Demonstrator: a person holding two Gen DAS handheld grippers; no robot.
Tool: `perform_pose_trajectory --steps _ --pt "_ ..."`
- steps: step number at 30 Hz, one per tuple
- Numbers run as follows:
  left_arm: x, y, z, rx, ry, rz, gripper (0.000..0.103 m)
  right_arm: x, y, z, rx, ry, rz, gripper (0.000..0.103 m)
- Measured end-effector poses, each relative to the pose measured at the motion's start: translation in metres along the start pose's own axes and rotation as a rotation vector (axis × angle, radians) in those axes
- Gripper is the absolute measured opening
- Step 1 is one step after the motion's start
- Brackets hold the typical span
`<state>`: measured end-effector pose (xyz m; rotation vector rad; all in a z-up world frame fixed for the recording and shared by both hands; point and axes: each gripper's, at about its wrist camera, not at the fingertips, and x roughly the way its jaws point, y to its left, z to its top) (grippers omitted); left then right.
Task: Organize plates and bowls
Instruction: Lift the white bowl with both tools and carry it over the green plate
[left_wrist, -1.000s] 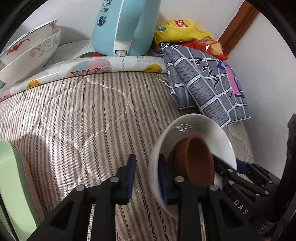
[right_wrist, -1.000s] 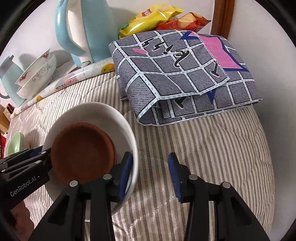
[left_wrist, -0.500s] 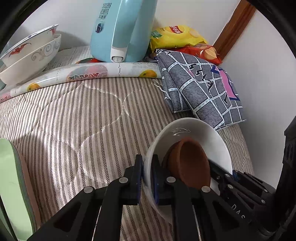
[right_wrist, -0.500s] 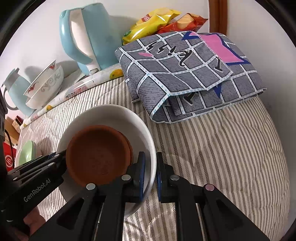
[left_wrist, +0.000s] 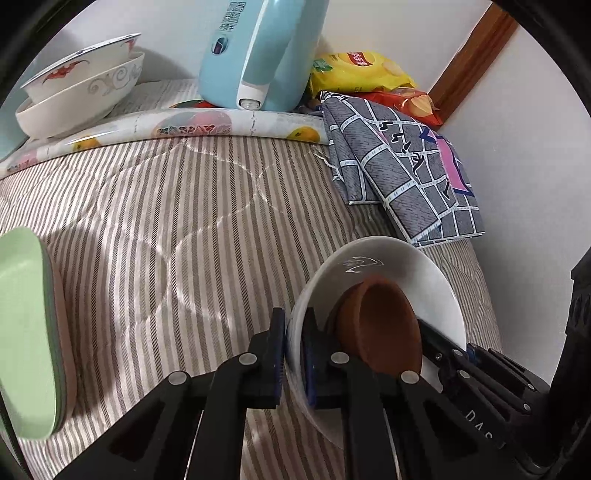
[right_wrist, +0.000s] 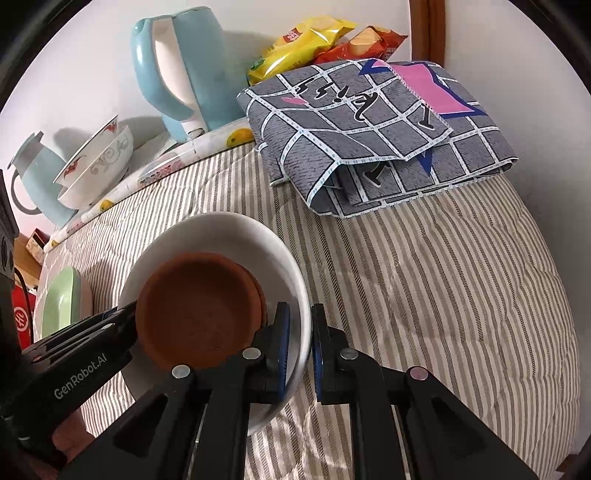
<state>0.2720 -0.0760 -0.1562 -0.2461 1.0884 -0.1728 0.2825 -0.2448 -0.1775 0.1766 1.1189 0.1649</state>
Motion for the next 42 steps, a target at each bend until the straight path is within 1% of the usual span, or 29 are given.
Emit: perform_pose_trajectory --steps 9,19,31,42 --pt "-0.025 0.0 -0.011 0.003 -0.03 0.012 0.009 -0.024 0.008 -0.015 -0.004 -0.039 0.017 0.011" --pt "-0.062 0.004 -0.015 0.002 -0.077 0.011 0.008 -0.056 0.023 -0.021 -0.029 -0.083 0.015 0.011" --pt "-0.102 0.011 -0.017 0.027 -0.117 0.0 0.008 -0.091 0.046 -0.026 -0.053 -0.138 0.005 0.011" --pt "-0.127 0.017 -0.012 0.067 -0.144 -0.002 0.008 -0.113 0.063 -0.029 -0.035 -0.179 -0.007 0.011"
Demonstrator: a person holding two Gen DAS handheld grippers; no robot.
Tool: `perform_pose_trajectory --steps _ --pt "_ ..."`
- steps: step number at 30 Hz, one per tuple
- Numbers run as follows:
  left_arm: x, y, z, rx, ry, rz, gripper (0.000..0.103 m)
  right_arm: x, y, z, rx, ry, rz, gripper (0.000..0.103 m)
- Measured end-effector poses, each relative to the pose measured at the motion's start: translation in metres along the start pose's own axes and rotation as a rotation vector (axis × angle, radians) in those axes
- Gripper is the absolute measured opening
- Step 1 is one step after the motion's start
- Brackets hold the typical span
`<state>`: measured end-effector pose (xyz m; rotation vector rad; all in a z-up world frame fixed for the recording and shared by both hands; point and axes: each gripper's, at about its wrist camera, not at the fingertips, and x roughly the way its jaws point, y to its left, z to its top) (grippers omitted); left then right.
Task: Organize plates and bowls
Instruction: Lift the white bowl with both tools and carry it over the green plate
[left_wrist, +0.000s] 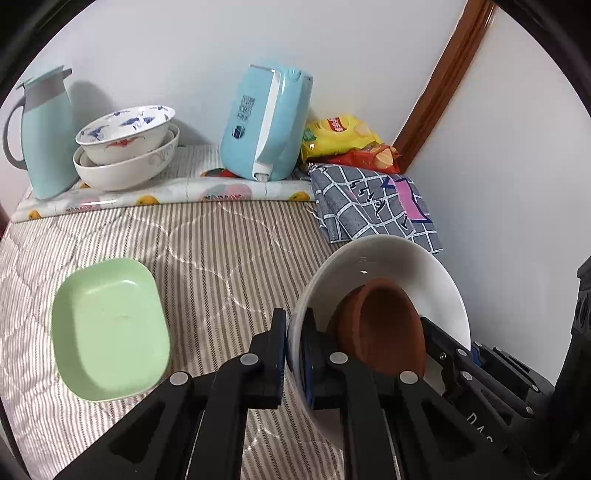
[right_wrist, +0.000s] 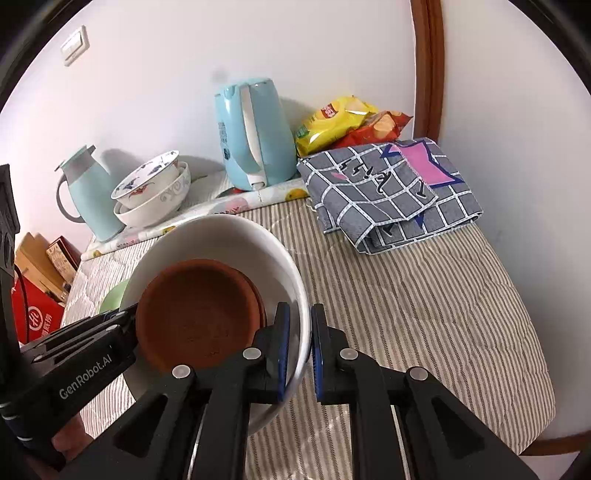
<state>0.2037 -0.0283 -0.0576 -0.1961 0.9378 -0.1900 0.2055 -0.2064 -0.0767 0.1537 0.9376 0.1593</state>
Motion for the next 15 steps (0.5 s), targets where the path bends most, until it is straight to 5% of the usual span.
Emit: perform_pose_trajectory --steps 15 --pt "-0.021 0.029 0.0 -0.023 -0.026 0.019 0.008 -0.005 0.034 0.0 -0.025 -0.011 0.021 0.011"
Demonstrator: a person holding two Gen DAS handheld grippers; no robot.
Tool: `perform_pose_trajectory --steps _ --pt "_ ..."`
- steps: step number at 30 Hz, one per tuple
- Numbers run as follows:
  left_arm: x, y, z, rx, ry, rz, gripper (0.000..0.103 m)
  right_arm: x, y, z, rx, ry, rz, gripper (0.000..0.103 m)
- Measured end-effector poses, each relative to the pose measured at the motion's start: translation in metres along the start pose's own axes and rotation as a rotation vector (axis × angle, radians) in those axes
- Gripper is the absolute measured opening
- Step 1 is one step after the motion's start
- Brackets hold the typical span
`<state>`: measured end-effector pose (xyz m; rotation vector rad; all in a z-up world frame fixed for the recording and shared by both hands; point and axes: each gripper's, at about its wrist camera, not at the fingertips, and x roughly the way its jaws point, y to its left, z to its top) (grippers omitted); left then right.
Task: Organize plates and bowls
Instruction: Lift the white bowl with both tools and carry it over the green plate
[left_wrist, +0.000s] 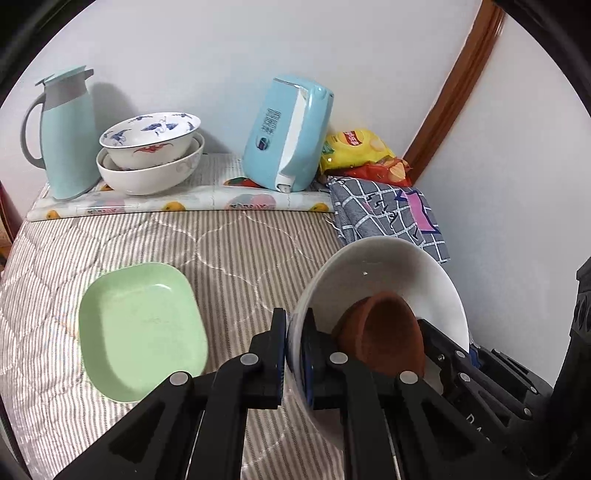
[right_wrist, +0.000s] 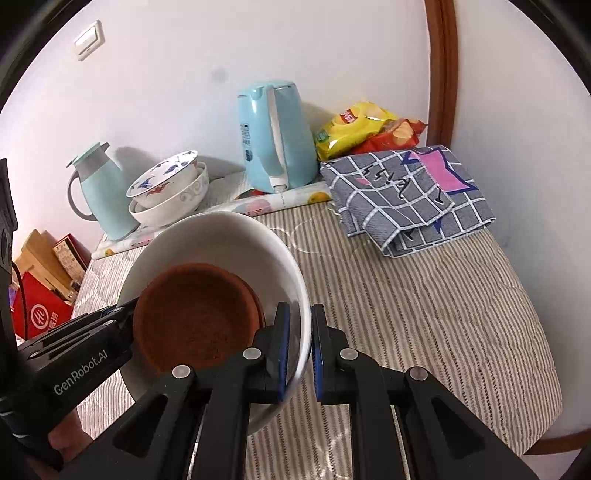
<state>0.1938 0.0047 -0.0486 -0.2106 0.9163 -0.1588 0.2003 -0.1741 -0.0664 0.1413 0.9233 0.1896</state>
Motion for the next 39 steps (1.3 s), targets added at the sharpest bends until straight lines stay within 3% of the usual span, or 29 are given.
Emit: perform_pose_trajectory --steps 39 --pt "-0.015 0.127 0.01 -0.133 -0.013 0.104 0.008 0.05 0.115 0.004 -0.103 0.051 0.116 0.01"
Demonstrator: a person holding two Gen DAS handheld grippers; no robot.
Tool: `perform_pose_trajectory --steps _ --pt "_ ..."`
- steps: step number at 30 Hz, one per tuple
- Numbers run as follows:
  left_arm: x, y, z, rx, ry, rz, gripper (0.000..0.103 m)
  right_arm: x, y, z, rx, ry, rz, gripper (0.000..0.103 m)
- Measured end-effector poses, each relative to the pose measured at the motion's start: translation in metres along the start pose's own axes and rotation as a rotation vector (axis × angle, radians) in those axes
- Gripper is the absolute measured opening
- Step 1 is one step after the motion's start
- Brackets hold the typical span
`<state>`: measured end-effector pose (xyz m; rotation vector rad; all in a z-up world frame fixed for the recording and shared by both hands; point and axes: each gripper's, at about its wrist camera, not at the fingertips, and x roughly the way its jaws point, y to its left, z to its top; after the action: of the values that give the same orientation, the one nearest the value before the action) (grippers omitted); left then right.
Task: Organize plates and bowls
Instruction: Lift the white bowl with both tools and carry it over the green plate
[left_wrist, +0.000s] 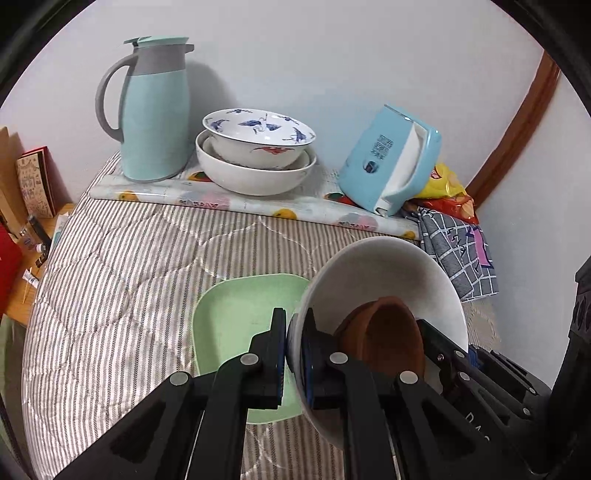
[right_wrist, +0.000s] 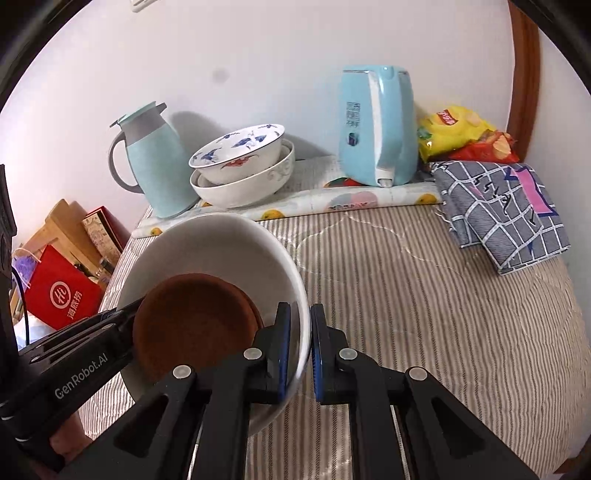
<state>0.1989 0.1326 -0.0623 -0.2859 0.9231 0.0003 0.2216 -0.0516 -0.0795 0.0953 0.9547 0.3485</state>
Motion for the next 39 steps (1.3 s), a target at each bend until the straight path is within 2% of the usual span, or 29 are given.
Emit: perform_pose_trajectory --steps 17,39 --pt "0.01 0.026 0.005 -0.021 0.033 -0.001 0.008 0.021 0.021 -0.002 -0.002 0.023 0.001 0.01" --pt "0.008 0.041 0.01 0.036 0.044 -0.038 0.008 0.019 0.042 -0.007 0.029 0.001 -0.056 0.01"
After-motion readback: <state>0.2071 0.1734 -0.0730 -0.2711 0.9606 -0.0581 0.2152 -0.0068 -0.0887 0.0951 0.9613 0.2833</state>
